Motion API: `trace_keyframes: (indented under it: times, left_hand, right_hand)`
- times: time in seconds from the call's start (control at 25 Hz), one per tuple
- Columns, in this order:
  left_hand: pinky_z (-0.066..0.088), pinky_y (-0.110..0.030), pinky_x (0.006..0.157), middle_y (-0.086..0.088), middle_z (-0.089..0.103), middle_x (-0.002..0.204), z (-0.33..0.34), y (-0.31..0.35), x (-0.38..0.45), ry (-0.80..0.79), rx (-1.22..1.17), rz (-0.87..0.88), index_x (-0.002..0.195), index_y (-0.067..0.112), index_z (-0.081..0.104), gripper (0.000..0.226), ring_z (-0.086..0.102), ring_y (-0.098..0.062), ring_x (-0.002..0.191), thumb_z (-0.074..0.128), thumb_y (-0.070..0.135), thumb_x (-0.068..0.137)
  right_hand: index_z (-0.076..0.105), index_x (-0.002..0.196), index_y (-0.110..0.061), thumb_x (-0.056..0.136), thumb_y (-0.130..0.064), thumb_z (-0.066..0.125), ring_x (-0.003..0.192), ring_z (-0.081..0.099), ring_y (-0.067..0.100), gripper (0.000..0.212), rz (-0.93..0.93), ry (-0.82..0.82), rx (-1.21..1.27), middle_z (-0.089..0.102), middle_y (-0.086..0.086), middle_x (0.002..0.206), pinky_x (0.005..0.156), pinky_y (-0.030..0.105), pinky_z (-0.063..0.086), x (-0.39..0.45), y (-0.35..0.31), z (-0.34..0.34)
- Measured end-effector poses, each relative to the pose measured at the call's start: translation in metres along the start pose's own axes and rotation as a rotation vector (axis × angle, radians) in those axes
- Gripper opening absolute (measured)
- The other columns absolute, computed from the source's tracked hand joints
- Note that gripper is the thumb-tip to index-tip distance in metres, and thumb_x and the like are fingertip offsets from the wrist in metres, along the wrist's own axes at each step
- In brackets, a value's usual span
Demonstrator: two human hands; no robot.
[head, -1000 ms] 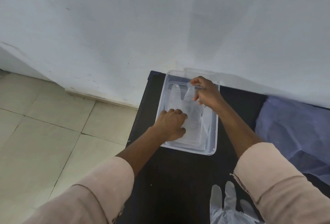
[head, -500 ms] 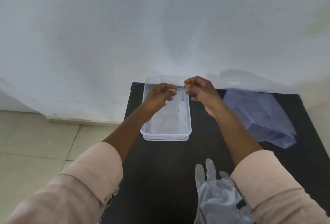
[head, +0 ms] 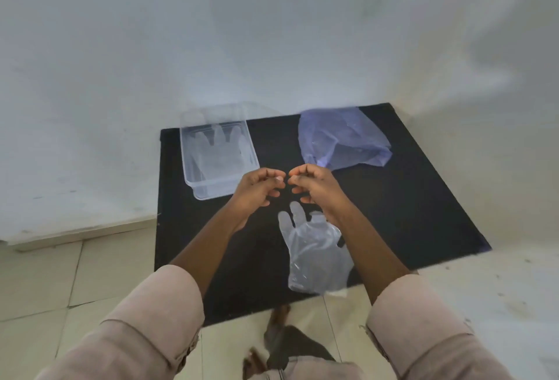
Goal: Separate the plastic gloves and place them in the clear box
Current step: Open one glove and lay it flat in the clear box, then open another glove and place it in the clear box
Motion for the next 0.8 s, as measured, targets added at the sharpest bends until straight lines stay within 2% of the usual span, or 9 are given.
trace_keyframes:
  times: [0.24, 0.36, 0.48, 0.52, 0.6, 0.64, 0.72, 0.76, 0.8]
  left_hand:
    - [0.047, -0.031, 0.077, -0.008, 0.071, 0.107, 0.057, -0.058, -0.022, -0.069, 0.033, -0.128, 0.111, 0.014, 0.068, 0.021, 0.062, -0.017, 0.089, 0.058, 0.019, 0.093]
    - [0.047, -0.032, 0.077, -0.004, 0.070, 0.101, 0.068, -0.096, -0.028, -0.080, 0.084, -0.194, 0.107, 0.015, 0.069, 0.019, 0.062, -0.016, 0.086, 0.057, 0.017, 0.093]
    - [0.050, -0.026, 0.077, -0.001, 0.072, 0.094, 0.074, -0.134, -0.034, -0.038, 0.264, -0.164, 0.097, 0.015, 0.071, 0.013, 0.064, -0.013, 0.082, 0.061, 0.012, 0.090]
    - [0.051, -0.026, 0.081, -0.001, 0.073, 0.093, 0.076, -0.146, -0.038, -0.032, 0.342, -0.156, 0.095, 0.015, 0.072, 0.013, 0.066, -0.014, 0.084, 0.062, 0.010, 0.088]
    - [0.053, -0.030, 0.086, -0.003, 0.074, 0.093, 0.084, -0.163, -0.047, -0.054, 0.442, -0.134, 0.092, 0.014, 0.072, 0.013, 0.068, -0.018, 0.087, 0.064, 0.008, 0.086]
    - [0.052, -0.031, 0.086, -0.004, 0.074, 0.095, 0.088, -0.168, -0.051, -0.065, 0.468, -0.116, 0.093, 0.014, 0.072, 0.013, 0.069, -0.021, 0.090, 0.064, 0.007, 0.084]
    - [0.050, -0.034, 0.087, -0.004, 0.071, 0.103, 0.095, -0.169, -0.058, -0.082, 0.592, -0.046, 0.099, 0.018, 0.070, 0.021, 0.065, -0.026, 0.098, 0.067, 0.014, 0.079]
    - [0.047, -0.035, 0.090, -0.003, 0.066, 0.110, 0.101, -0.165, -0.063, -0.098, 0.731, 0.007, 0.107, 0.021, 0.067, 0.031, 0.061, -0.026, 0.105, 0.067, 0.020, 0.076]
    - [0.042, -0.036, 0.094, -0.002, 0.060, 0.120, 0.108, -0.161, -0.067, -0.120, 0.884, 0.059, 0.116, 0.024, 0.062, 0.043, 0.055, -0.025, 0.112, 0.069, 0.026, 0.074]
  right_hand:
    - [0.066, 0.094, -0.016, 0.088, -0.015, 0.060, 0.082, 0.063, 0.015, 0.008, 0.187, 0.071, -0.030, 0.069, 0.007, 0.099, 0.065, 0.026, 0.046, -0.046, 0.087, -0.038]
    - [0.062, 0.089, -0.012, 0.086, -0.015, 0.060, 0.082, 0.063, 0.023, 0.005, 0.363, 0.144, -0.193, 0.065, 0.008, 0.091, 0.065, 0.028, 0.048, -0.064, 0.152, -0.048]
    - [0.043, 0.113, -0.006, 0.080, -0.025, 0.063, 0.099, 0.062, 0.037, 0.043, 0.577, 0.318, -0.321, 0.061, 0.015, 0.109, 0.078, 0.039, 0.050, -0.096, 0.218, -0.057]
    - [0.034, 0.116, -0.006, 0.079, -0.029, 0.065, 0.103, 0.060, 0.040, 0.054, 0.622, 0.376, -0.264, 0.059, 0.017, 0.114, 0.083, 0.043, 0.051, -0.105, 0.233, -0.056]
    - [0.025, 0.114, -0.012, 0.076, -0.032, 0.069, 0.105, 0.060, 0.042, 0.061, 0.675, 0.448, -0.086, 0.056, 0.020, 0.121, 0.088, 0.051, 0.053, -0.114, 0.252, -0.051]
    - [0.025, 0.111, -0.013, 0.075, -0.028, 0.069, 0.102, 0.062, 0.040, 0.059, 0.695, 0.466, 0.004, 0.057, 0.020, 0.120, 0.086, 0.050, 0.055, -0.114, 0.257, -0.047]
    - [0.029, 0.109, -0.010, 0.075, -0.014, 0.065, 0.082, 0.066, 0.031, 0.049, 0.711, 0.510, 0.157, 0.059, 0.019, 0.111, 0.067, 0.038, 0.057, -0.113, 0.256, -0.044]
    - [0.033, 0.111, -0.008, 0.076, -0.007, 0.061, 0.069, 0.063, 0.025, 0.044, 0.709, 0.528, 0.235, 0.060, 0.017, 0.104, 0.056, 0.033, 0.053, -0.112, 0.254, -0.043]
    - [0.037, 0.113, -0.005, 0.078, -0.003, 0.058, 0.061, 0.058, 0.020, 0.041, 0.715, 0.528, 0.312, 0.060, 0.016, 0.097, 0.051, 0.029, 0.049, -0.113, 0.250, -0.042]
Point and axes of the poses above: each hand's wrist, its own x-axis towards the middle knuckle, its own z-axis out of the palm, y = z × x, the point moved 8 cm from there along x, towards the middle knuckle
